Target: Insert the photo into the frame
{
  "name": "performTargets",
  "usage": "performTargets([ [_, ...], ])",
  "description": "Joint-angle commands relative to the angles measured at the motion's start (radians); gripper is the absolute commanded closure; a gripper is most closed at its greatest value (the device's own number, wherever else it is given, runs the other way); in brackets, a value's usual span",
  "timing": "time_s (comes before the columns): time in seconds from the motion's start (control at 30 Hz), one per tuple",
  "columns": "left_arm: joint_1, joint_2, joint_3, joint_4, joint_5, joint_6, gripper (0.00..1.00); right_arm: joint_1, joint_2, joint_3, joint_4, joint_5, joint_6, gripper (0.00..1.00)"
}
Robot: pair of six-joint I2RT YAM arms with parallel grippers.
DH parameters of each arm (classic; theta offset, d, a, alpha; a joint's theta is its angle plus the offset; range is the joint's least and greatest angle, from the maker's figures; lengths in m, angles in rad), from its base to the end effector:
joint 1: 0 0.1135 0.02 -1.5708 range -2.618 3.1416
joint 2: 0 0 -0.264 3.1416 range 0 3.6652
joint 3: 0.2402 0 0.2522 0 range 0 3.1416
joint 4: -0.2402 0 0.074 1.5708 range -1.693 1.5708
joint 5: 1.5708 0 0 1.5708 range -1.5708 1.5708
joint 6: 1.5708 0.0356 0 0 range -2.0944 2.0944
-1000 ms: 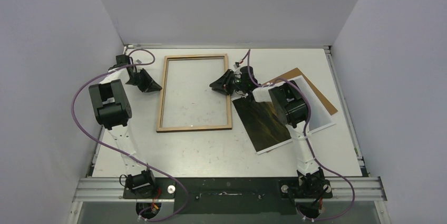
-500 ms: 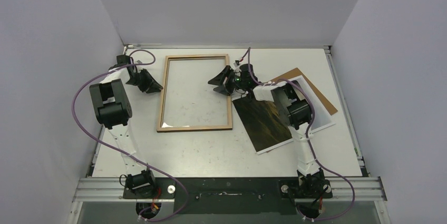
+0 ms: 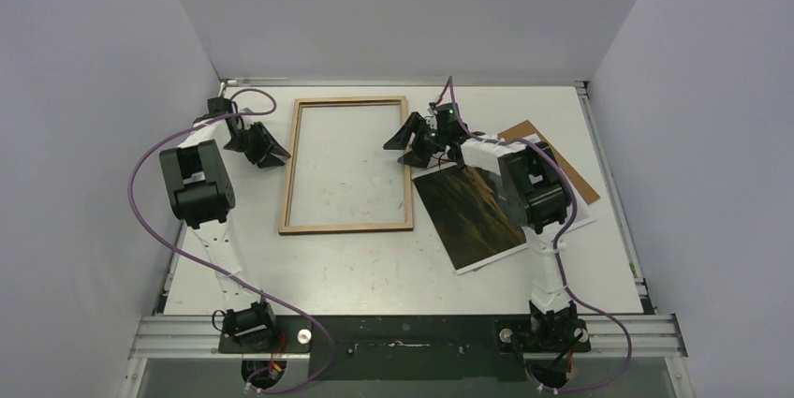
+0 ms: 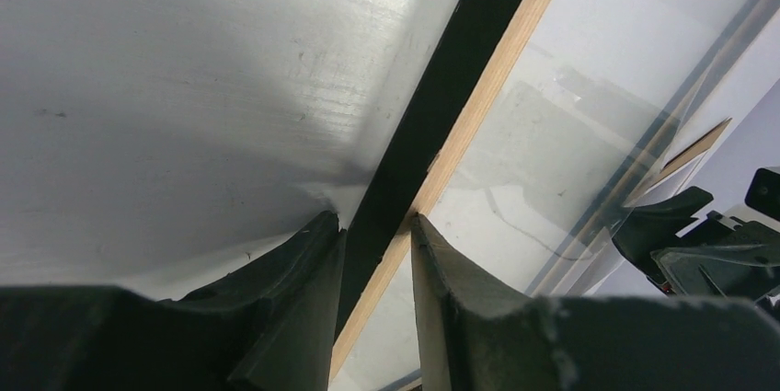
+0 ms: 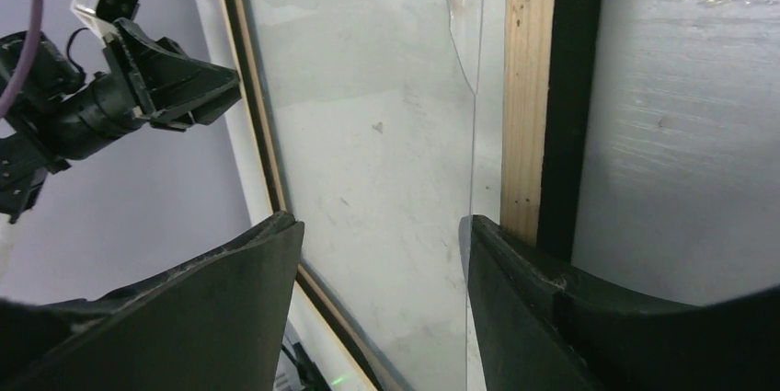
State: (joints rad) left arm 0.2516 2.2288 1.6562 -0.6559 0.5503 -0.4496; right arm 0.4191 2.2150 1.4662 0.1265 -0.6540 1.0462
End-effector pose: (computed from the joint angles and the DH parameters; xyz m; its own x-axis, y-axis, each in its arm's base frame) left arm 0.4452 0.0952 0.1418 -0.8033 -0.5890 -0.0882 -0.4345 0.6809 -0.5895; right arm 0.4314 0.2159 0.1422 -0.9370 0.3346 -0.1000 0.0729 0.4677 0.8809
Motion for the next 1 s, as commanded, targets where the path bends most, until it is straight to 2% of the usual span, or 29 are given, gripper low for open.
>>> performTargets([
  [0.0, 0.002, 0.023, 0.042, -0.021, -0.018, 0.022, 0.68, 0.001, -0.094, 0.073, -0.227, 0.070, -0.144, 0.37],
  [0.33, 0.002, 0.007, 0.043, -0.031, -0.022, 0.033, 0.64, -0.002, -0.150, 0.095, -0.268, 0.119, -0.206, 0.39],
  [0.53, 0.002, 0.001, 0.069, -0.029, 0.011, 0.030, 0.57, 0.006, -0.183, 0.113, -0.356, 0.236, -0.288, 0.40],
  [0.8, 0.000, -0.036, 0.036, -0.006, 0.008, 0.027, 0.51, 0.019, -0.157, 0.138, -0.440, 0.320, -0.366, 0.37],
  [0.97, -0.002, -0.070, 0.015, -0.005, -0.023, 0.032, 0.49, 0.027, -0.109, 0.186, -0.466, 0.306, -0.388, 0.37],
])
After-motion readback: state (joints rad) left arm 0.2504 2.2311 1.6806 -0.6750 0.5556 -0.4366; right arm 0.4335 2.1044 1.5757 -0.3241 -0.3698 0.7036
